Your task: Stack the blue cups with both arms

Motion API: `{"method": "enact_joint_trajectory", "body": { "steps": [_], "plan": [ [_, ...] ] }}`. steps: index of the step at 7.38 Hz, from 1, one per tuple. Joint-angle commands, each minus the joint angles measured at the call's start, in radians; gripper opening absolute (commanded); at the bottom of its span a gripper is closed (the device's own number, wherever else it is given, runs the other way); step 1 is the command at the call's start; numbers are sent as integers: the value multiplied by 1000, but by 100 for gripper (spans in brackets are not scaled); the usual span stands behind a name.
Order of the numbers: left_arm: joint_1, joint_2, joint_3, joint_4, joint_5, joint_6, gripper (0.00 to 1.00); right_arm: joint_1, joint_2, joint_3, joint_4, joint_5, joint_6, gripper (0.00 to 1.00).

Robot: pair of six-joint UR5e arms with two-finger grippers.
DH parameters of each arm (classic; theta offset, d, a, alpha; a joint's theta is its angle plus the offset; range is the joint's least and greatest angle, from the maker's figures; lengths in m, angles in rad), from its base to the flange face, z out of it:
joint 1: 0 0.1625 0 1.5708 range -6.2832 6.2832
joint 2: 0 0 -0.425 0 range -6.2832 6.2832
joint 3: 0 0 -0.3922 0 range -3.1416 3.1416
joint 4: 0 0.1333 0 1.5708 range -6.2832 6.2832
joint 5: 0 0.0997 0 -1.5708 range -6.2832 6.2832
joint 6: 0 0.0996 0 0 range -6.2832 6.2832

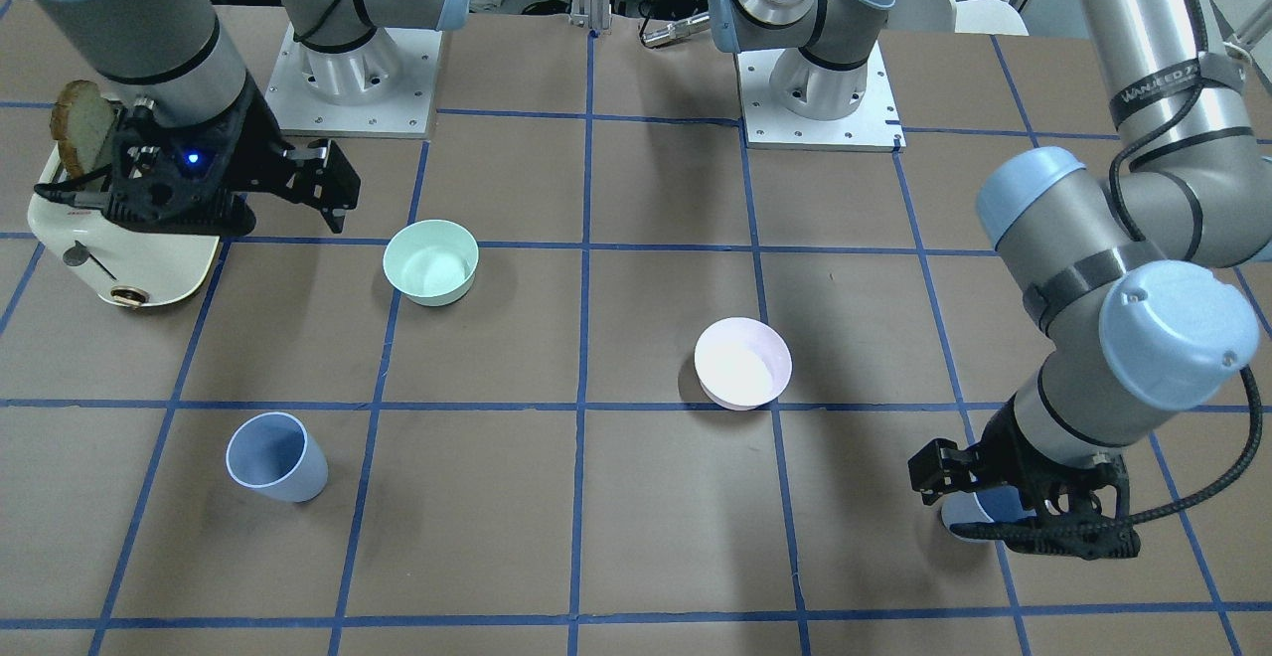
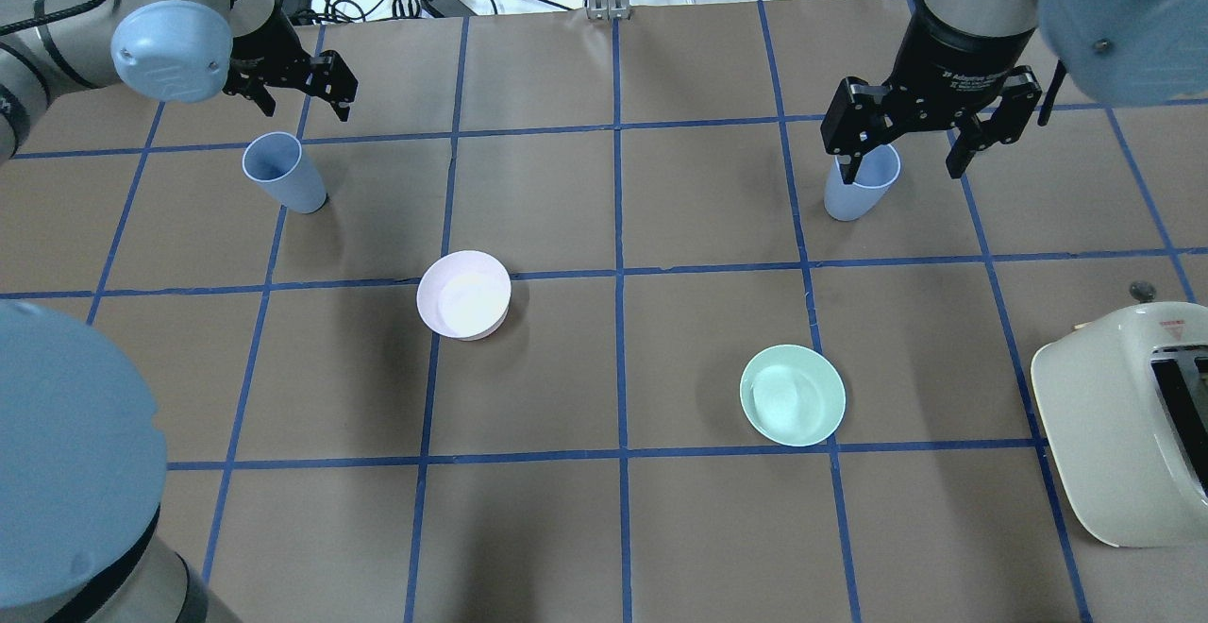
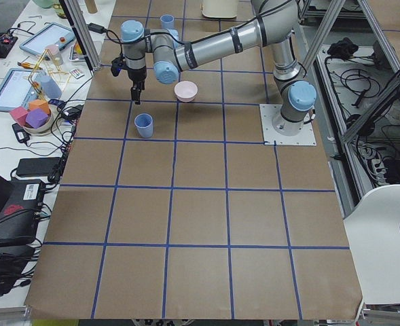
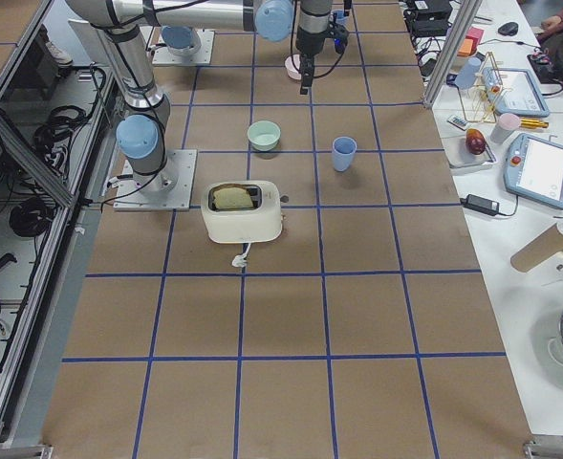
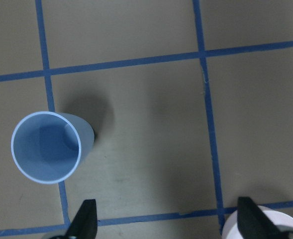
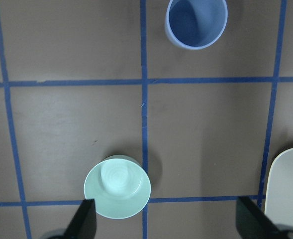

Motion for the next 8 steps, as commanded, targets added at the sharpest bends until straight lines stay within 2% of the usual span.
{"method": "enact_joint_trajectory", "body": {
  "steps": [1, 2, 3, 4, 6, 8],
  "plan": [
    [34, -60, 16, -41, 28, 0, 97, -70, 85, -19, -153, -27, -22, 100],
    [43, -58, 20, -105, 36, 0, 97, -72, 108, -10, -215, -22, -34, 100],
    [59, -55, 13, -110, 34, 0, 80, -79, 177, -18, -327, -22, -84, 100],
    [59, -60, 11, -111, 30, 0, 39, -90, 220, -6, -384, -19, -151, 100],
    [59, -67, 11, -104, 23, -1, 2, -96, 234, -2, -386, -21, -163, 100],
    [51, -60, 16, -109, 22, -12, 0, -96, 279, -7, -389, -16, -148, 100]
  ]
}}
